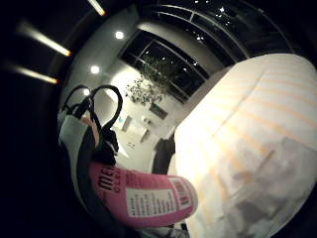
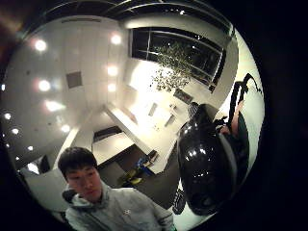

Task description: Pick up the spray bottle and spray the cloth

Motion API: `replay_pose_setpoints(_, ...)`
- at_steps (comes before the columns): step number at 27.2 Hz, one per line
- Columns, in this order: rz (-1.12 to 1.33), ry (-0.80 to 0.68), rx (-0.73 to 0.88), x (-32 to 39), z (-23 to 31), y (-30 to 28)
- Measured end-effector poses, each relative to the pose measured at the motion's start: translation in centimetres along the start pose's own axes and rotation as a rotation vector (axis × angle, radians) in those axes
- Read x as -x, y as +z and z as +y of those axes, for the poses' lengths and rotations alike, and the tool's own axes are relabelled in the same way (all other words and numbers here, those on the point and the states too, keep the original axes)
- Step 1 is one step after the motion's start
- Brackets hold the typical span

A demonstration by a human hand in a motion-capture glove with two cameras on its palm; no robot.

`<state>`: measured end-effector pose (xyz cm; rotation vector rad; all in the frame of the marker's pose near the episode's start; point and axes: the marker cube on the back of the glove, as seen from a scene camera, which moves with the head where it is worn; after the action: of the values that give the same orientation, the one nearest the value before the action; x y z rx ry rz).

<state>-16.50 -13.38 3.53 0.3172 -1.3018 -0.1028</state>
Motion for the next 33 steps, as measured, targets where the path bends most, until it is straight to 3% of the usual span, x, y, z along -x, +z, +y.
replay_pose_setpoints(4, 0.018, 0.048, 0.089, -3.7, 1.6, 3.4)
replay_pose_setpoints(11, 0.206, 0.064, 0.380, -9.5, 5.7, 6.0)
replay_pose_setpoints(20, 0.294, 0.071, 0.439, -11.7, 5.3, 6.9)
replay_pose_setpoints(25, 0.171, 0.106, 0.440, -9.2, 3.9, 8.1)
replay_pose_setpoints(29, 0.207, 0.107, 0.538, -7.8, 4.9, 6.2)
replay_pose_setpoints(33, 0.213, 0.104, 0.501, -6.2, 4.9, 3.4)
